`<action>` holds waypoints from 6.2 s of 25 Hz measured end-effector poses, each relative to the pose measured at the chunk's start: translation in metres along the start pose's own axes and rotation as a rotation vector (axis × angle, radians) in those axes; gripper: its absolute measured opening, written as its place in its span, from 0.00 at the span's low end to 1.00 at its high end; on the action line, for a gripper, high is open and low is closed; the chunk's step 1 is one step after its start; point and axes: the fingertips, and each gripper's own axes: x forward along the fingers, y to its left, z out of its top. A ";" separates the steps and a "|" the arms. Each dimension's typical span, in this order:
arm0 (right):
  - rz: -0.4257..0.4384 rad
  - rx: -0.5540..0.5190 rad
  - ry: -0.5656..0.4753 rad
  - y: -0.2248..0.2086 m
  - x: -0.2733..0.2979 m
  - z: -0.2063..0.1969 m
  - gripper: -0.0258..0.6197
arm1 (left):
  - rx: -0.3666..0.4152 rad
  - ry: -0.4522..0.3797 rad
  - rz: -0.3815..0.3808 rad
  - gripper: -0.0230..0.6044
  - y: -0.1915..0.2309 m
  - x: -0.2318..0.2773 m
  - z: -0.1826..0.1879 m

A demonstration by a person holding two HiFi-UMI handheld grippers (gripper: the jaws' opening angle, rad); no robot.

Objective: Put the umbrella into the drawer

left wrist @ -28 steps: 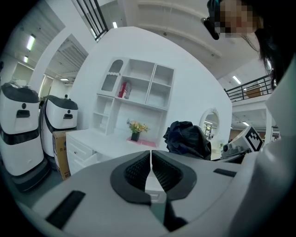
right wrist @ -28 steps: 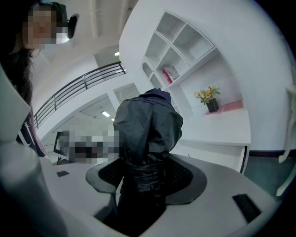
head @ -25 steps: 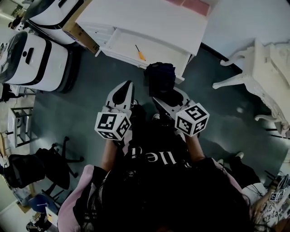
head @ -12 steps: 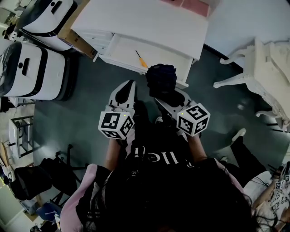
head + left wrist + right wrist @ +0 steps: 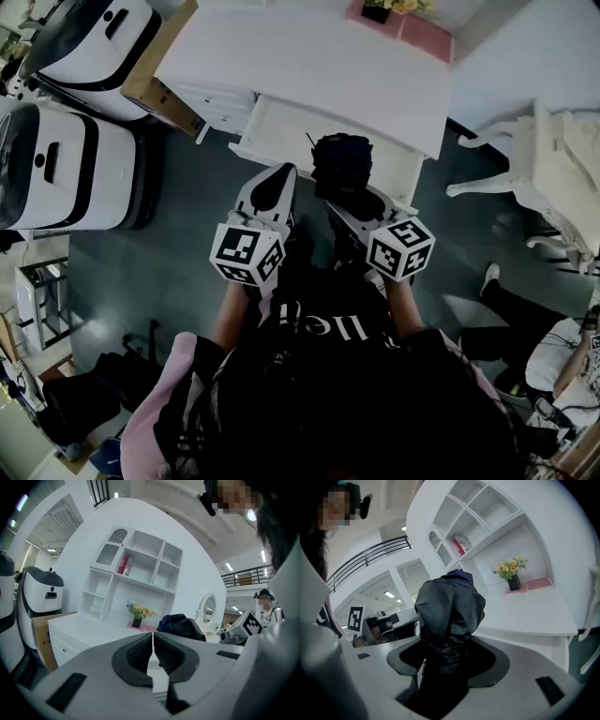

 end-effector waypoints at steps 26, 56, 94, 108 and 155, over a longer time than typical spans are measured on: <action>-0.238 0.052 0.040 -0.017 0.119 0.020 0.47 | -0.040 0.095 -0.187 0.07 0.135 0.048 0.004; -0.208 -0.381 0.702 -0.205 0.140 -0.073 0.47 | -0.034 0.149 -0.074 0.07 0.140 0.105 -0.011; -0.211 -0.340 0.727 -0.298 0.185 -0.158 0.47 | -0.004 0.299 -0.085 0.07 0.114 0.175 -0.048; -0.285 -0.198 0.598 -0.267 0.156 -0.119 0.49 | -0.002 0.282 -0.101 0.07 0.117 0.150 -0.046; -0.373 -0.086 -0.227 -0.038 0.023 0.040 0.48 | 0.040 0.182 -0.307 0.07 0.057 0.044 -0.032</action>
